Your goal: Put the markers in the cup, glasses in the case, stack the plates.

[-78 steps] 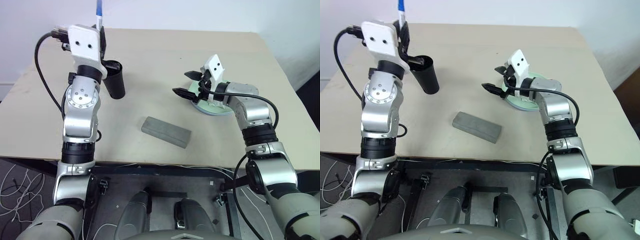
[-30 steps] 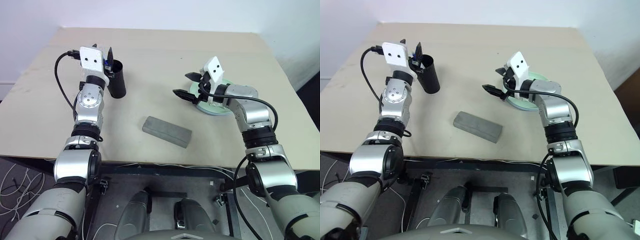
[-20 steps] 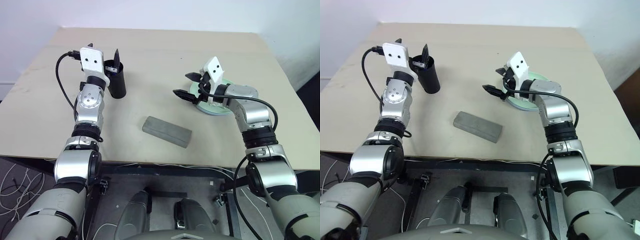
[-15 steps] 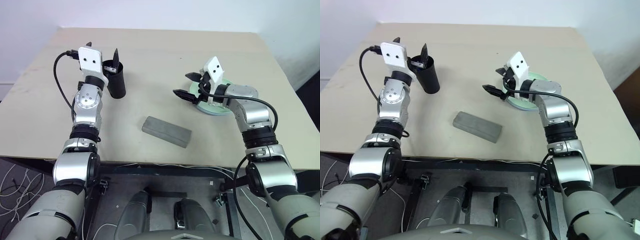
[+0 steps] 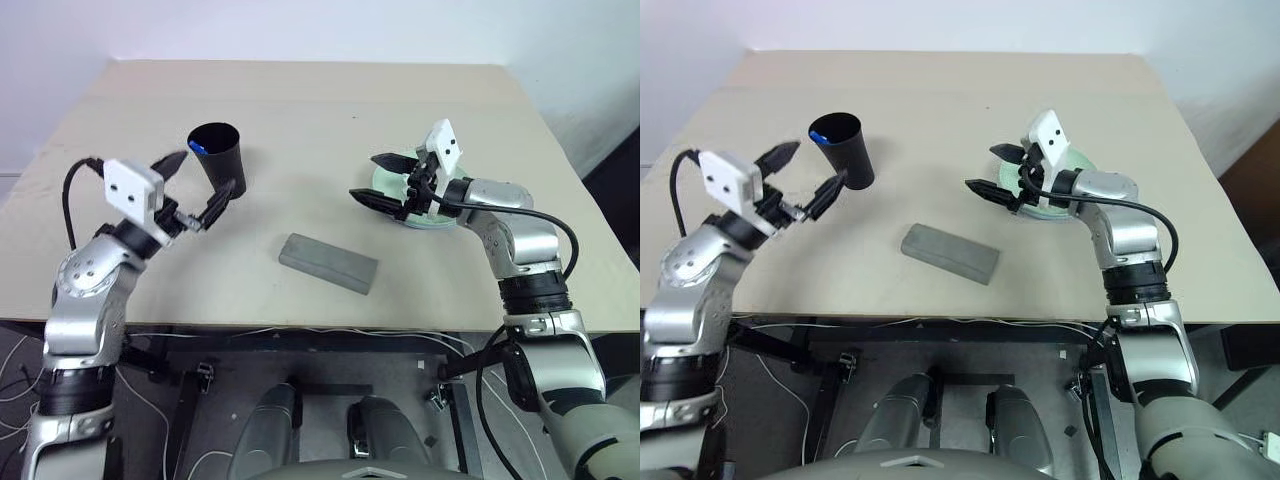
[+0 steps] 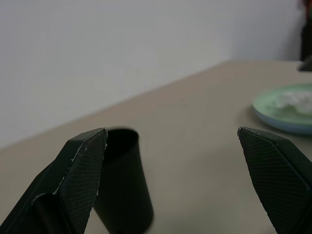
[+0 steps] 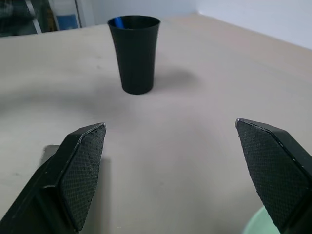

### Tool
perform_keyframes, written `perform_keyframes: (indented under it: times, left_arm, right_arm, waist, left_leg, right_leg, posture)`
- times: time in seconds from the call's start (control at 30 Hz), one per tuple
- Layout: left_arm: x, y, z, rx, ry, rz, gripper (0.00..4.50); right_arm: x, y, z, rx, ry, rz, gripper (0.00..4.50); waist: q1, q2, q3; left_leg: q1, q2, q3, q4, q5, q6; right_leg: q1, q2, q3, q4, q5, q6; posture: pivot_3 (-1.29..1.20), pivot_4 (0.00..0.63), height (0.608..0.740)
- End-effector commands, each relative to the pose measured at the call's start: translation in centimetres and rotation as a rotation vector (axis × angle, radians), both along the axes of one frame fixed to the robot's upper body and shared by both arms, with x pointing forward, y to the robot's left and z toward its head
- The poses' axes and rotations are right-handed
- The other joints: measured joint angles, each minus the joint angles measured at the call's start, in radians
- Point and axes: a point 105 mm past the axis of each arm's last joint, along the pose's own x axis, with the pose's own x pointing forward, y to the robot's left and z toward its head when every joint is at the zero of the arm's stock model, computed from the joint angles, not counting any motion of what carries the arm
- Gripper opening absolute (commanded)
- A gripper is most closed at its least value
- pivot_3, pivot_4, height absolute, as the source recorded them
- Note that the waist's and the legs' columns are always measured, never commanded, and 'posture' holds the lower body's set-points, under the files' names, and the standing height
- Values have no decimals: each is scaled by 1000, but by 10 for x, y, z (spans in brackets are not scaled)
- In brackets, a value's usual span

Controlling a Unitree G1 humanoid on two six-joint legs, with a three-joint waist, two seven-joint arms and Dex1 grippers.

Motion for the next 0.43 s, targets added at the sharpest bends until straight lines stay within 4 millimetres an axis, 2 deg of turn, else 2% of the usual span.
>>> perform_keyframes:
  times: [0.03,0.1,0.3,0.43]
  left_arm:
    - [-10,-7,2,-10,-22,-72,4477]
    - [-8,-10,-12,-24,11,-84,4477]
    - [2,-18,-31,-29,33,-100,4477]
    - [6,-18,-39,-25,59,-99,4477]
  right_arm:
    - [-8,-6,16,37,-120,-24,4500]
    - [-13,-11,10,45,-109,-29,4500]
    - [-18,-29,-7,35,-69,-82,4500]
    - [-15,-35,-11,10,-75,-116,4500]
  waist:
    - [0,0,0]
    - [1,0,0]
    - [0,0,0]
    - [-1,0,0]
  left_leg:
    - [0,0,0,0,0,0]
    - [-1,0,0,0,0,0]
    - [-3,0,1,-1,0,1]
    - [-6,0,2,-1,1,4]
  right_leg:
    - [0,0,0,-1,0,0]
    - [-1,-1,0,-2,0,-1]
    - [-2,-1,0,-5,1,-1]
    - [-3,-1,0,-5,3,4]
  posture:
    - [0,150,727]
    - [0,150,727]
    - [0,150,727]
    - [0,150,727]
